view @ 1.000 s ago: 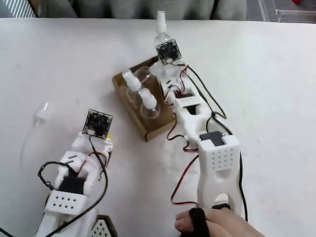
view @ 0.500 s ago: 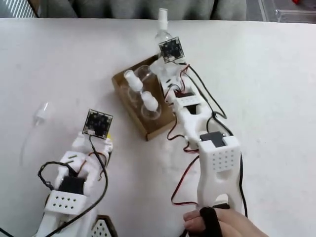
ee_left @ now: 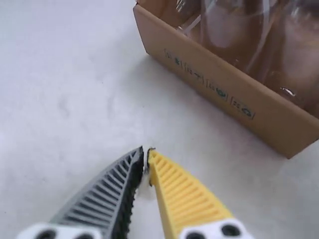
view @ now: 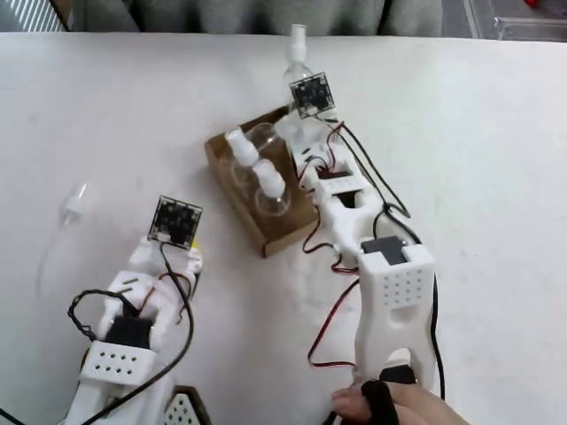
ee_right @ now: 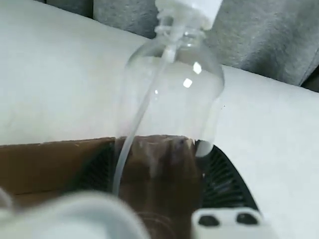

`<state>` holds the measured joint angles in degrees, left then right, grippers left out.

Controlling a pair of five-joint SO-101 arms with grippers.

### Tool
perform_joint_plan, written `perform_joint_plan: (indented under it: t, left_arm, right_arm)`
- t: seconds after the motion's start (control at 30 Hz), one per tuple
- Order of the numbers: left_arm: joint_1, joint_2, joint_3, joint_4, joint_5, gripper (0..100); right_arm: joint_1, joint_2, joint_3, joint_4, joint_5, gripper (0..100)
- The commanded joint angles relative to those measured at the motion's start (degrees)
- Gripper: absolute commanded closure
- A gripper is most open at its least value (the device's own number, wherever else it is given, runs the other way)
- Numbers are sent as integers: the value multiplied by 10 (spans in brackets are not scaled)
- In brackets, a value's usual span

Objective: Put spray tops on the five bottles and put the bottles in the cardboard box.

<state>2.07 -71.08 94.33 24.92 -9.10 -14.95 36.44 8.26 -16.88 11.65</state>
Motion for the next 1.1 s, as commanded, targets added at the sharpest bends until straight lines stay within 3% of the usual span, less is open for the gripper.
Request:
perform_joint_plan:
  t: [0.0,0.13,0.43,1.07]
  left_arm:
    - [6,-11,-4,-20,-4,980]
    - [5,-11,-4,-20,-4,980]
    - [4,-11,-4,-20,-4,980]
    - [3,-11,-4,-20,-4,980]
  right_arm:
    - [9,-43,-4,-15,-2,983]
    - [8,-9,-9,-22,1,981]
    - [5,63,-8,-206,1,981]
    - [6,72,-8,-215,-4,981]
